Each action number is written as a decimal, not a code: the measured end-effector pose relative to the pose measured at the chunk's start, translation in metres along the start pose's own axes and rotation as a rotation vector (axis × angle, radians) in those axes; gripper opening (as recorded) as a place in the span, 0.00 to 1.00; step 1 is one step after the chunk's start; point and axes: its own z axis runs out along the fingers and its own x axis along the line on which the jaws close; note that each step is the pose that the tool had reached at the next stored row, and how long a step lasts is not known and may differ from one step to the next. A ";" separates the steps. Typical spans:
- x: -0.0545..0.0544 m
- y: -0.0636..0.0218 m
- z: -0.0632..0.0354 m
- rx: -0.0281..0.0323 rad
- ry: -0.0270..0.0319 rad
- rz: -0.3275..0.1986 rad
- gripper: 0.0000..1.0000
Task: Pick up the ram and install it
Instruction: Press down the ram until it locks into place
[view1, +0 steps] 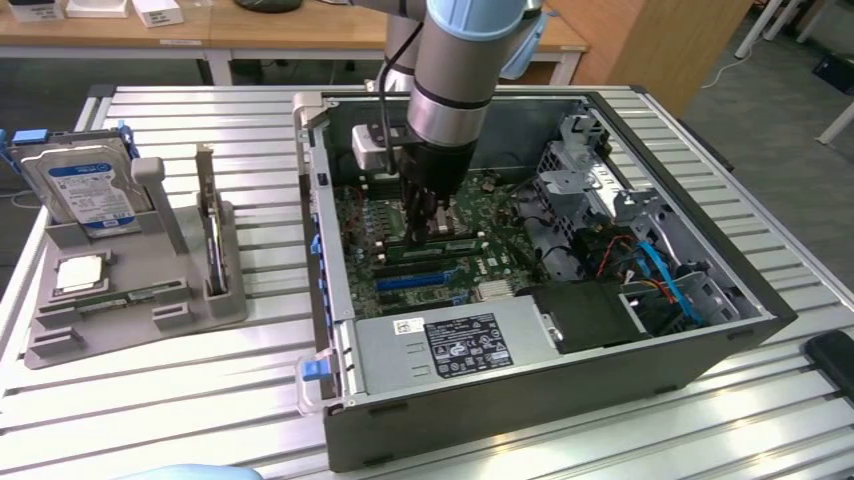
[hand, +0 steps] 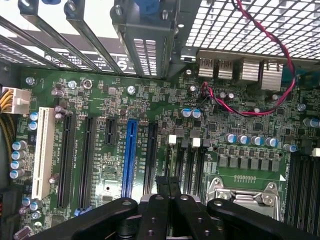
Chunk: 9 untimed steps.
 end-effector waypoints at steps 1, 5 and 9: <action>0.000 0.0000 0.0002 0.0008 0.0000 0.000 0.10; 0.000 0.0000 0.0009 0.0045 0.0004 0.000 0.10; 0.000 0.0000 0.0016 0.0082 0.0012 0.000 0.10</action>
